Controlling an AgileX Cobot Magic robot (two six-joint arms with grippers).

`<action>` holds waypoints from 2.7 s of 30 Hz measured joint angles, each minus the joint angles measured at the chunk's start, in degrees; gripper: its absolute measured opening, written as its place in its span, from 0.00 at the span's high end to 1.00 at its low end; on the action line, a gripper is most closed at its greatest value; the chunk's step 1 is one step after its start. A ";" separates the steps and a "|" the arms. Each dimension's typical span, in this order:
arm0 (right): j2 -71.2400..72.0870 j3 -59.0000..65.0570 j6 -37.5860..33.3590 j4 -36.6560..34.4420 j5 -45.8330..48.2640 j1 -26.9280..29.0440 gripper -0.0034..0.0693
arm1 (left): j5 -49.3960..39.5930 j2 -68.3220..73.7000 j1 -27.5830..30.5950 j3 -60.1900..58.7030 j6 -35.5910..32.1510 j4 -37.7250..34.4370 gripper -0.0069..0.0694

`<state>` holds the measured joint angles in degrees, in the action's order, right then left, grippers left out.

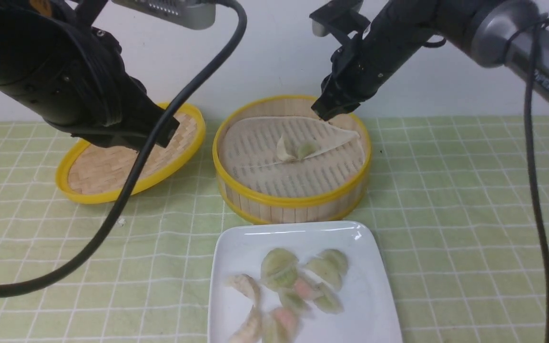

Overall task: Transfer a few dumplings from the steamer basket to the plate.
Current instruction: Use the right arm to grab a dumpling from inside the steamer, then use the right arm to put the dumpling into the plate

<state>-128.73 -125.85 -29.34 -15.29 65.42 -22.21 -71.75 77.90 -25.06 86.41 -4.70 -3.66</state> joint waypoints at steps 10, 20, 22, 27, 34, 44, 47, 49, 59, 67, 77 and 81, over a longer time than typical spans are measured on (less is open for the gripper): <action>-11.14 0.09 -3.45 -1.19 -16.67 0.00 0.26 | 0.00 0.00 0.00 0.00 0.00 2.53 0.92; -15.33 -0.04 -3.46 -4.79 -19.73 0.00 0.23 | 0.00 0.00 0.00 0.00 0.00 2.60 0.92; -15.33 -0.04 -3.37 -5.07 -19.02 0.00 0.31 | 0.00 0.00 0.00 0.00 0.00 2.60 0.92; -14.80 -0.49 -3.35 -4.46 -15.04 0.00 0.47 | 0.00 0.00 0.00 0.00 0.00 2.60 0.92; -12.38 -5.18 -1.76 -2.45 -2.79 0.00 0.47 | 0.00 0.00 0.00 0.00 0.00 2.60 0.92; 0.00 -6.08 8.49 1.14 5.52 0.00 0.47 | 0.00 0.00 0.00 0.00 0.49 2.19 0.92; 8.35 4.95 9.55 0.49 5.52 0.00 0.47 | 0.00 0.00 0.00 0.00 0.61 1.00 0.92; 14.94 15.72 9.63 -1.90 5.52 0.00 0.47 | 0.00 0.00 0.00 0.00 0.65 0.21 0.92; 34.02 58.77 7.27 -10.29 -0.58 -3.30 0.47 | 0.05 6.00 0.00 0.00 0.29 -2.95 0.92; 32.35 68.09 7.21 -10.59 -13.51 -8.59 0.47 | 2.43 13.69 0.00 0.00 -1.82 -5.39 0.92; 30.34 68.21 7.15 -11.56 -14.50 -8.85 0.23 | 5.21 30.19 0.36 14.95 -1.95 -5.57 0.92; 30.34 68.21 7.15 -11.62 -13.79 -8.85 0.16 | 5.29 38.48 0.36 25.29 -1.95 -5.57 0.92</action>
<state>-98.39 -57.64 -22.19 -26.92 51.62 -31.06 -66.46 116.38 -24.70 111.70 -6.65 -9.23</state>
